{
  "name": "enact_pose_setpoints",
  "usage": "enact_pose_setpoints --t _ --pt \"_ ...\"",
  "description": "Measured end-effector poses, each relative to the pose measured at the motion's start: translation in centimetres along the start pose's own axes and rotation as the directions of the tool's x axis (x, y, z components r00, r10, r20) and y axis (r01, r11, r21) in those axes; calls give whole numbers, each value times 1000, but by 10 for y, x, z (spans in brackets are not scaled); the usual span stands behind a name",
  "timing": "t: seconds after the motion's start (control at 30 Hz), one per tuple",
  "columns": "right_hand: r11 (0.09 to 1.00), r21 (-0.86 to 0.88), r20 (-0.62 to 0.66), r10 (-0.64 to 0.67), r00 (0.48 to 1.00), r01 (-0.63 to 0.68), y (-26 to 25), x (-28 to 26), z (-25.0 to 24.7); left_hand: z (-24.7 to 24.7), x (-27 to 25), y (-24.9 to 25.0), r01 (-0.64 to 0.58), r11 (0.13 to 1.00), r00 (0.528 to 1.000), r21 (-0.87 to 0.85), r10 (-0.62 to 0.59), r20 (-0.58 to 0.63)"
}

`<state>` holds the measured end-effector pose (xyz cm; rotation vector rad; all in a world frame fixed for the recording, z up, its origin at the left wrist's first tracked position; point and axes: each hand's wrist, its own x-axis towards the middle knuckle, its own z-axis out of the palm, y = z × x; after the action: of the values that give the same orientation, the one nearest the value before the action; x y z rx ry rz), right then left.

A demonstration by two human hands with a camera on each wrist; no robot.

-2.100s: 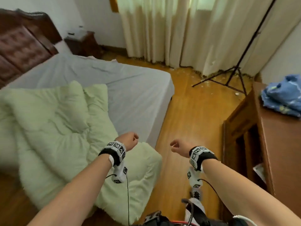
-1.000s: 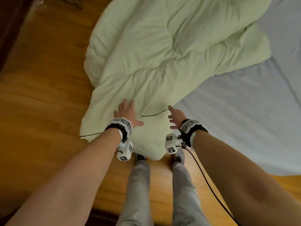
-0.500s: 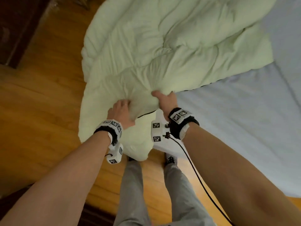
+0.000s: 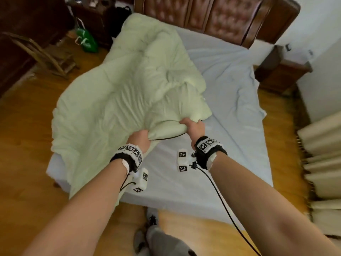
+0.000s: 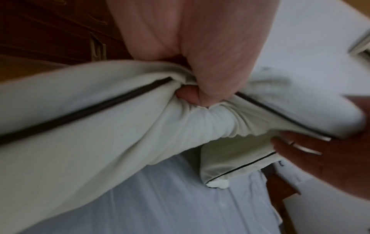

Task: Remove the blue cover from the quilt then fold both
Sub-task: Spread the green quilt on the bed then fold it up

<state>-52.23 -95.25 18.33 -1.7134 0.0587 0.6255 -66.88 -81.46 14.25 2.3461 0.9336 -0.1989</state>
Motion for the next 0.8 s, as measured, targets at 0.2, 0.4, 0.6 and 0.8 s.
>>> enact_pose_setpoints --t 0.2,0.4,0.6,0.8 --pt "988 -130 -42 -92 995 86 4 -14 -91 25 -65 77 -13 997 998 -70 17 53" --pt "870 -246 30 -433 901 427 -15 -1 -200 57 -97 191 25 999 999 -20 -25 27" --pt "747 -304 186 -562 806 591 -46 30 -381 144 -129 358 60 998 998 -13 -60 13" --pt "723 -343 286 -528 800 600 -77 49 -489 176 -149 463 105 994 994 -11 -105 -28"
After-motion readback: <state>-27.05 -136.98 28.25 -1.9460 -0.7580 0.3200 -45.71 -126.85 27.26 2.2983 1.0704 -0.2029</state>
